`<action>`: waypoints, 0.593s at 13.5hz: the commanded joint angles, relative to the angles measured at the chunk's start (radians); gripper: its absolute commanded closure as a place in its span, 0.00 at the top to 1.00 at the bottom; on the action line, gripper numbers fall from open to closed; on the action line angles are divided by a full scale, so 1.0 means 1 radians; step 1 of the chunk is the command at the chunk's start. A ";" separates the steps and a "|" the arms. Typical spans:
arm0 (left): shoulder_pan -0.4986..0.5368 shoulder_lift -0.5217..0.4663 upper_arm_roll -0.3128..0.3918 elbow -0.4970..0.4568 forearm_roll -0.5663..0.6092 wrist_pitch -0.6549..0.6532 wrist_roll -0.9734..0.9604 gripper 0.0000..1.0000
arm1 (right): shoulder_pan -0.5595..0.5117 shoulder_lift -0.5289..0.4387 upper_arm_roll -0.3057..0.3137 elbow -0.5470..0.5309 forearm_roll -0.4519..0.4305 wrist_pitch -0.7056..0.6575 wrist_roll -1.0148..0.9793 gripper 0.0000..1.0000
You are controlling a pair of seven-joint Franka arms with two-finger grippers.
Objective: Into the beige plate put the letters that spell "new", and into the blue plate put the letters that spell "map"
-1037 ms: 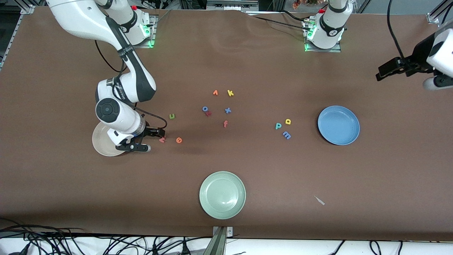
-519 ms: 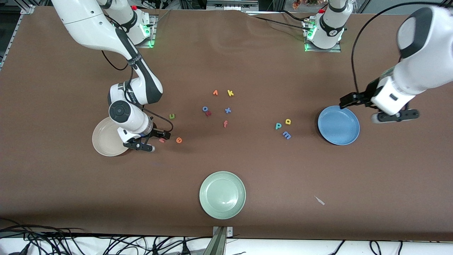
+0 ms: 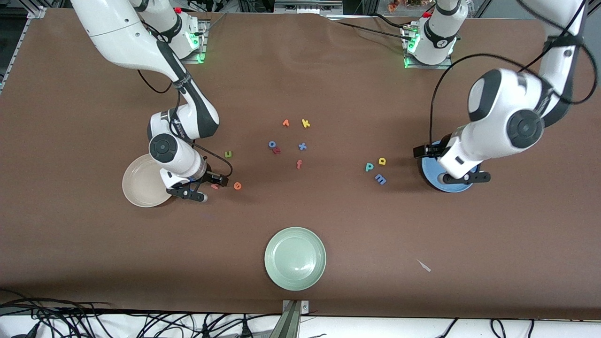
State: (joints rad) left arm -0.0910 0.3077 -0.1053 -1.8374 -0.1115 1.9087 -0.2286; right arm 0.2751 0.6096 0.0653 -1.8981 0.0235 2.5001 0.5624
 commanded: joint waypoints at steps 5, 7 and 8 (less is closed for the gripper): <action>-0.087 0.079 0.006 -0.155 -0.019 0.352 -0.004 1.00 | 0.003 0.018 0.004 0.013 0.039 0.017 0.004 0.11; -0.125 0.082 0.007 -0.222 -0.019 0.464 -0.030 1.00 | 0.003 0.018 0.004 0.017 0.039 0.013 -0.002 0.00; -0.134 0.091 0.006 -0.241 -0.019 0.489 -0.049 1.00 | 0.003 0.016 0.004 0.040 0.039 -0.007 -0.004 0.00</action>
State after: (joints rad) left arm -0.1969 0.4111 -0.1077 -2.0203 -0.1115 2.3338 -0.2519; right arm 0.2763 0.6144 0.0655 -1.8873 0.0460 2.5075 0.5629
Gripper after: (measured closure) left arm 0.000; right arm 0.722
